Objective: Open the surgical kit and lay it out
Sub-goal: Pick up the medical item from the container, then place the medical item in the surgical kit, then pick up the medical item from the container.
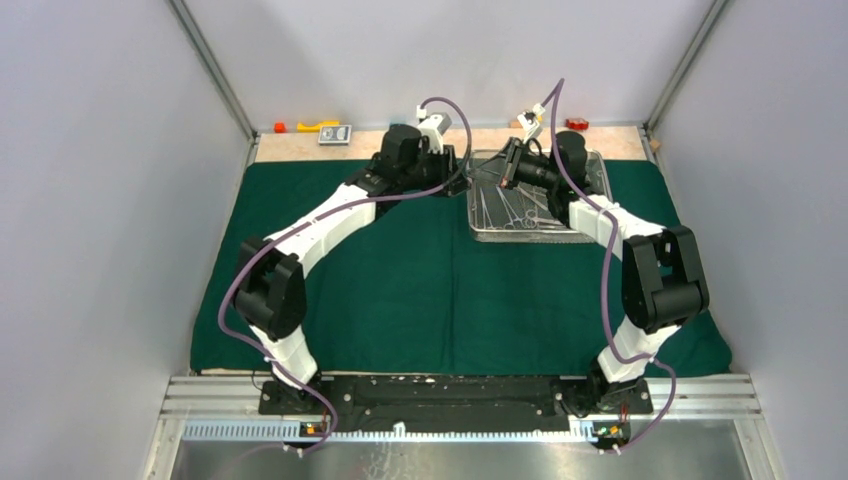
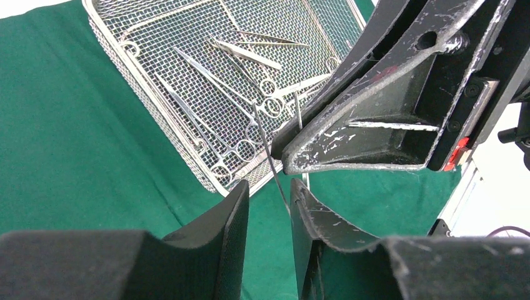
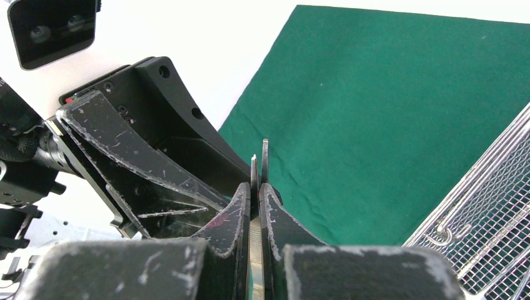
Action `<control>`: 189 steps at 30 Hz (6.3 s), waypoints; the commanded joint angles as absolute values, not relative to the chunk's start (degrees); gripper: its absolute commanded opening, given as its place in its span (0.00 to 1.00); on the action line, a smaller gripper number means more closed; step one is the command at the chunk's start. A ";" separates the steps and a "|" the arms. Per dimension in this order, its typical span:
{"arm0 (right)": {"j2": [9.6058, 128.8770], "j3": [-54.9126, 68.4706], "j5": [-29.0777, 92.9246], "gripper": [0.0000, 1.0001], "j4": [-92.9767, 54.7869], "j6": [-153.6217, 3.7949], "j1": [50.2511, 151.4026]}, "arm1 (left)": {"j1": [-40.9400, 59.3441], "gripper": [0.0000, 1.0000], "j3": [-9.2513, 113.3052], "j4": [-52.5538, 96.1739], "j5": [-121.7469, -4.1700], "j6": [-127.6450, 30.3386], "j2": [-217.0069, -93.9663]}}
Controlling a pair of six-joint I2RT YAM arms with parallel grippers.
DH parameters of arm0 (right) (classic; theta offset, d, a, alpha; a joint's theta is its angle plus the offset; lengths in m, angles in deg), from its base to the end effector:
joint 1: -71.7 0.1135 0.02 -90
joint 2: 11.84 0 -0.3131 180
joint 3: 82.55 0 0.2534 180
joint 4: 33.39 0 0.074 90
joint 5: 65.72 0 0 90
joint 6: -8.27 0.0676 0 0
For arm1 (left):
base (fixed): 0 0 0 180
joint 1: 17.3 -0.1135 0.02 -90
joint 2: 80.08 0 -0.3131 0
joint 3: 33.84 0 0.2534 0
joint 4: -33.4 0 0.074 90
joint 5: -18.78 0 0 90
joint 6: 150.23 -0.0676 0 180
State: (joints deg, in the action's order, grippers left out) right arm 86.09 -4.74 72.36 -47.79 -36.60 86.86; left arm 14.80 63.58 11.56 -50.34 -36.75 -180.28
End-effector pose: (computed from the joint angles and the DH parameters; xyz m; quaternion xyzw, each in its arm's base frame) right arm 0.3919 0.1583 0.3246 -0.0889 0.7248 0.5689 0.3782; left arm 0.3711 -0.2613 0.3522 0.1598 0.8180 -0.3826 0.3988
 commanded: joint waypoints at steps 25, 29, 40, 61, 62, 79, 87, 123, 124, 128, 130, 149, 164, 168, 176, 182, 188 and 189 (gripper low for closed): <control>81.20 -2.05 71.14 0.47 -40.31 -49.38 86.41 | 13.99 0.00 60.11 13.28 -49.79 -33.98 -176.18; 79.38 -2.08 71.42 0.52 -38.50 -51.83 85.13 | 13.28 0.00 55.74 12.42 -52.07 -37.14 -172.03; 71.36 -7.38 69.39 0.52 -29.68 -66.38 82.91 | 3.54 0.00 34.82 -3.19 -64.19 -51.54 -156.59; 69.20 -12.71 64.23 0.52 -29.13 -71.57 81.69 | -10.48 0.00 32.95 -20.01 -69.23 -59.49 -161.05; 69.36 -12.67 64.33 0.52 -29.02 -71.66 81.58 | -10.90 0.00 33.02 -20.09 -69.35 -59.45 -161.56; 70.12 -12.34 64.79 0.51 -28.57 -71.66 80.65 | -15.83 0.00 32.33 -18.27 -67.09 -58.09 -168.21; 70.23 -12.09 64.87 0.51 -28.57 -71.52 80.48 | -16.26 0.04 32.28 -17.67 -66.67 -57.82 -170.21; 94.45 16.99 41.47 0.54 -1.54 -91.14 79.93 | -16.94 0.80 40.05 -19.99 -60.86 -59.71 -153.50; 96.83 19.53 40.55 0.54 0.48 -92.99 79.89 | -16.92 0.82 40.22 -19.38 -60.41 -60.85 -152.40; 105.92 30.25 39.06 0.53 7.37 -98.58 79.96 | -16.83 0.86 39.73 -16.60 -57.92 -62.68 -148.66; 109.56 34.18 38.78 0.53 10.00 -100.94 80.02 | -16.86 0.88 39.10 -15.37 -57.39 -63.06 -147.28; 118.07 39.33 36.74 0.43 15.42 -109.46 81.24 | -16.86 0.93 38.92 -13.30 -54.98 -63.14 -149.35; 118.33 41.09 40.46 0.13 17.77 -110.39 81.37 | -16.86 0.94 40.46 -11.26 -53.29 -63.01 -151.80; 116.00 41.13 40.72 0.09 17.52 -109.81 81.42 | -16.77 0.94 41.55 -11.15 -52.52 -63.09 -152.59; 110.88 40.76 41.88 0.02 17.45 -108.34 81.40 | -16.10 0.94 42.39 -10.39 -49.81 -62.33 -153.11; 106.53 39.66 44.03 0.00 17.11 -106.50 81.50 | -14.84 0.94 42.96 -8.25 -46.01 -61.28 -153.45; 102.37 38.23 49.41 0.00 16.82 -103.79 81.53 | -12.88 0.94 44.29 -5.29 -41.14 -60.35 -154.12; 101.53 37.63 50.38 0.00 16.37 -103.07 81.51 | -12.22 0.94 44.48 -4.58 -40.63 -58.72 -154.29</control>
